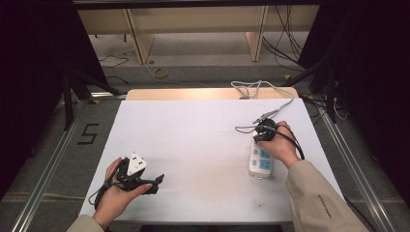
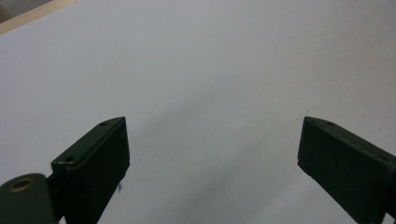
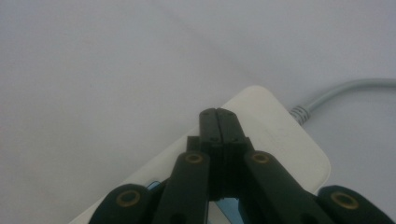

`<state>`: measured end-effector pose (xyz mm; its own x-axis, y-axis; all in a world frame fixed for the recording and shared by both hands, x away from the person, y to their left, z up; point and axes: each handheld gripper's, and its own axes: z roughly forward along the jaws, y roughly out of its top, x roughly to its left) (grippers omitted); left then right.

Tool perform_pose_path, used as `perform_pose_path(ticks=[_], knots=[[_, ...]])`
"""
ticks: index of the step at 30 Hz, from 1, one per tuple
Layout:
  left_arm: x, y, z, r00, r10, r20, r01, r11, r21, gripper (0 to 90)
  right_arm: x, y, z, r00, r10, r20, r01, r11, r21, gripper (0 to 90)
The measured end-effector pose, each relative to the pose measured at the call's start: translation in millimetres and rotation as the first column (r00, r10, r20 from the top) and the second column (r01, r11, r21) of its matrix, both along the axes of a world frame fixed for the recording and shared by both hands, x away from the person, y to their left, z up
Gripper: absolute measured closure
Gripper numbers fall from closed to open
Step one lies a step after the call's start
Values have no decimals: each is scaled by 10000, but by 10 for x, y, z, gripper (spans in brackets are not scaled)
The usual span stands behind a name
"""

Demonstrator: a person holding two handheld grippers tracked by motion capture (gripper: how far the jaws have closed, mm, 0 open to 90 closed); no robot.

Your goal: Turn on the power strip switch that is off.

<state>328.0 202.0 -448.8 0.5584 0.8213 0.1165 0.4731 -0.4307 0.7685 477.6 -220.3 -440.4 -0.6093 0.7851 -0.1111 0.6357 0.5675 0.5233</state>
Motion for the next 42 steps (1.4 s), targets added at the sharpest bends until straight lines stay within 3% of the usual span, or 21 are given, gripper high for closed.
perform_pose_path(ticks=[9, 14, 30, 42], knots=[[-1, -2, 1, 10000, 10, 4, -10, 10000, 16, 88, 9, 17, 17, 9996, 36, -294, -42, 9998, -187, 900], [-3, -5, 1, 10000, 1, 9, -1, 10000, 14, 88, 25, 6, 20, 9990, -38, -435, 36, 10000, -48, 900], [-5, -13, 1, 10000, -12, 8, 12, 10000, 30, 88, 88, 58, 44, 9949, -130, -1001, 85, 9989, -450, 900], [-6, -21, 3, 10000, -46, 22, 46, 10000, 56, 88, 93, 80, 45, 9948, -169, -1000, 116, 9985, -539, 900]])
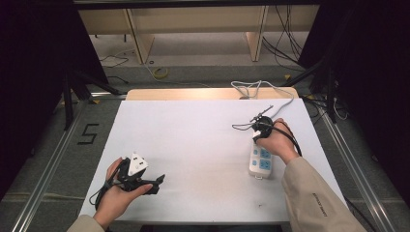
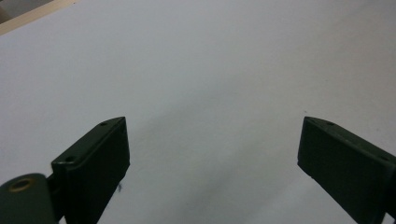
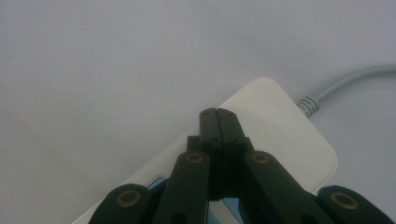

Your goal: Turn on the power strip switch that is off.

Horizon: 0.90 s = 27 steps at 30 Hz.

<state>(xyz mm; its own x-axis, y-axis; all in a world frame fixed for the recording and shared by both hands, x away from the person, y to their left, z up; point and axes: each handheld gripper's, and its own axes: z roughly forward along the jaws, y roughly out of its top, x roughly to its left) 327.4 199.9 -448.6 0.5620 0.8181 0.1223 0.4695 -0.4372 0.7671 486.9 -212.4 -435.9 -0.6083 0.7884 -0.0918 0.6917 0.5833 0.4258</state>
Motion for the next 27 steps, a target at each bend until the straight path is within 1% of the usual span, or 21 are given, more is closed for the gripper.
perform_pose_path(ticks=[5, 10, 14, 17, 20, 21, 22, 23, 24, 25, 26, 27], knots=[[0, 3, -2, 10000, 13, -33, -13, 10000, -11, 88, -14, -18, -10, 9999, -45, 112, 43, 9998, 170, 900], [3, 1, -3, 10000, -3, -13, 3, 10000, 7, 88, -40, -17, -19, 9996, -77, 288, 72, 9998, 167, 900], [1, 3, -3, 10000, 26, -42, -26, 10000, -8, 88, -70, -40, -36, 9986, -170, 498, 152, 9992, 369, 900], [4, 1, -4, 10000, 5, -21, -5, 10000, 8, 88, -81, -47, -41, 9981, -236, 565, 211, 9988, 445, 900], [4, 3, -2, 10000, 0, -37, 0, 10000, 0, 88, -96, -34, -43, 9976, -188, 670, 166, 9993, 341, 900], [5, 4, -3, 10000, 3, -36, -3, 10000, 0, 88, -101, -27, -43, 9983, -178, 552, 154, 9989, 441, 900], [6, 5, -3, 10000, 7, -38, -7, 10000, 2, 88, -104, -24, -43, 9984, -137, 553, 111, 9988, 468, 900], [6, 5, -3, 10000, 3, -38, -3, 10000, 3, 88, -113, -12, -53, 9956, -101, 931, 75, 9996, 281, 900], [6, 4, -2, 10000, -5, -33, 5, 10000, 2, 88, -114, -5, -65, 9910, -69, 1339, 100, 9997, -221, 900], [4, 3, 0, 10000, -11, -21, 11, 10000, 7, 88, -114, -5, -65, 9910, -69, 1339, 100, 9997, -221, 900], [1, 2, 2, 10000, -22, -21, 22, 10000, 8, 88, -110, -2, -71, 9888, -28, 1495, 97, 9989, -451, 900], [-1, 2, 1, 10000, -8, -28, 8, 10000, -7, 88, -106, -5, -65, 9900, -141, 1404, 191, 9992, -346, 900]])
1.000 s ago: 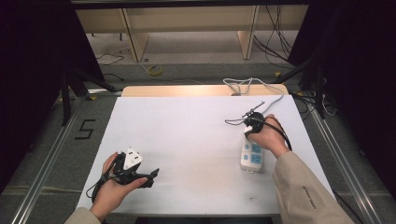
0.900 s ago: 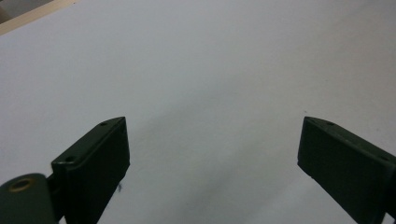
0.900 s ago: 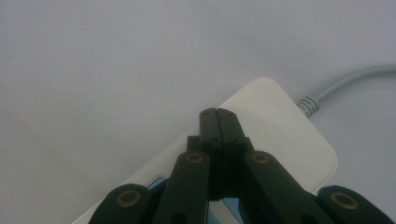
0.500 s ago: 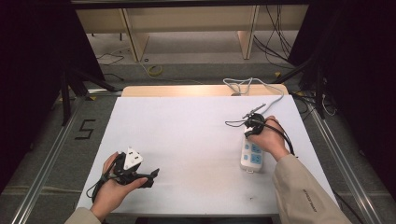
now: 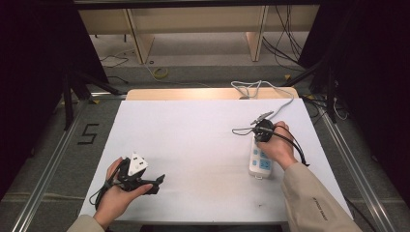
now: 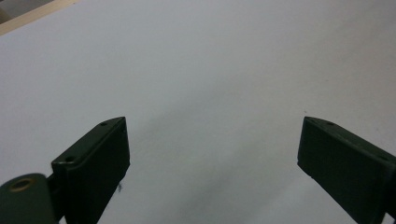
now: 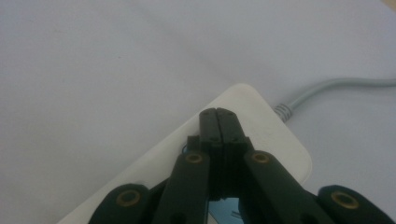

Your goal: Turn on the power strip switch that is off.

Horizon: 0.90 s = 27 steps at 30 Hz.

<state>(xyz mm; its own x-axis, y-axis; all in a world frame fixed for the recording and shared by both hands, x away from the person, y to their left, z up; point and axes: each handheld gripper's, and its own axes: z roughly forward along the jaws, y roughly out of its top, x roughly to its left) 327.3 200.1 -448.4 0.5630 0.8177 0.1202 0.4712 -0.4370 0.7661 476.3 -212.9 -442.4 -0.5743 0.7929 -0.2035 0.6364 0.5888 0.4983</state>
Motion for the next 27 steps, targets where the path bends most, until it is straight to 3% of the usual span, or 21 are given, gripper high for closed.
perform_pose_path(ticks=[3, 5, 14, 27], knots=[[6, 4, -4, 10000, 20, -4, -20, 10000, -32, 88, -2, -28, 14, 9998, -3, -213, 15, 9983, 588, 900], [10, 5, -3, 10000, -7, -9, 7, 10000, -7, 88, -9, -38, 17, 9999, 17, -156, -8, 9983, 589, 900], [4, 3, 0, 10000, 9, -5, -9, 10000, -12, 88, -44, -74, 51, 9999, 92, 128, -109, 9893, 1457, 850], [6, -1, -1, 10000, -4, -1, 4, 10000, 15, 88, -132, -108, 99, 9984, 149, 554, -248, 9827, 1838, 723]])
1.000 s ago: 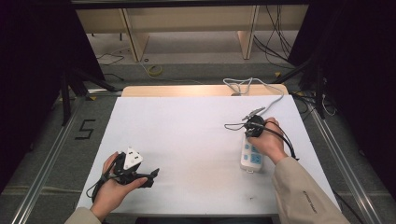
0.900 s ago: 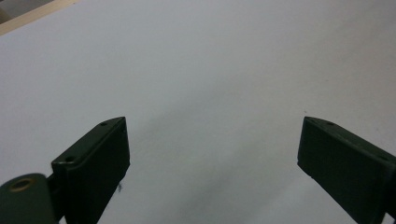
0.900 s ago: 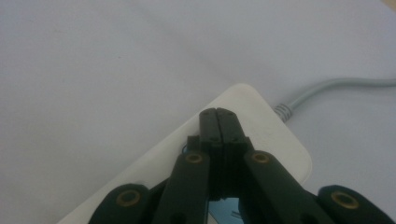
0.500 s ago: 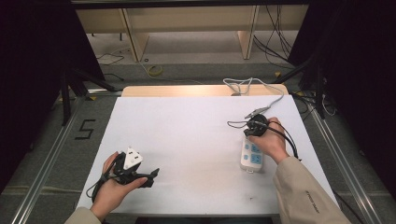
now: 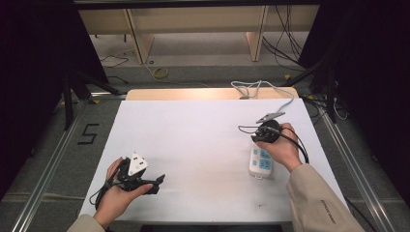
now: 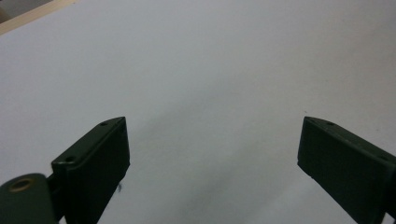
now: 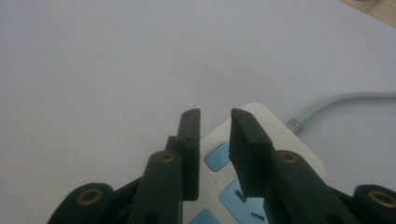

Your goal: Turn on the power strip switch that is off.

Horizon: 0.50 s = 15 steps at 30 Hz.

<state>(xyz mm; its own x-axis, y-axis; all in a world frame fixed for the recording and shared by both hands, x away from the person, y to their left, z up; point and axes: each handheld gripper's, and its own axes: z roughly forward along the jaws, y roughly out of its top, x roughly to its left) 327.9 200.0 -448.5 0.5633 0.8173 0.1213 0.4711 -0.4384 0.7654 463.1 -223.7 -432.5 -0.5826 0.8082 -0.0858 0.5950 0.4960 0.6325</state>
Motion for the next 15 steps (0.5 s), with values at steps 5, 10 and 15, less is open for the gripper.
perform_pose_path(ticks=[5, 10, 15], knots=[[-2, 1, 0, 10000, 6, -1, -6, 10000, -6, 88, -35, 16, 18, 9998, 86, 173, -85, 9999, -59, 683], [-4, 1, -1, 10000, 47, -14, -47, 10000, -50, 88, -77, 25, 39, 9994, 122, 311, -123, 9999, 26, 647], [-6, 7, -2, 10000, 62, -5, -62, 10000, -73, 88, -126, 2, 45, 9991, 202, 383, -211, 9995, 216, 616]])
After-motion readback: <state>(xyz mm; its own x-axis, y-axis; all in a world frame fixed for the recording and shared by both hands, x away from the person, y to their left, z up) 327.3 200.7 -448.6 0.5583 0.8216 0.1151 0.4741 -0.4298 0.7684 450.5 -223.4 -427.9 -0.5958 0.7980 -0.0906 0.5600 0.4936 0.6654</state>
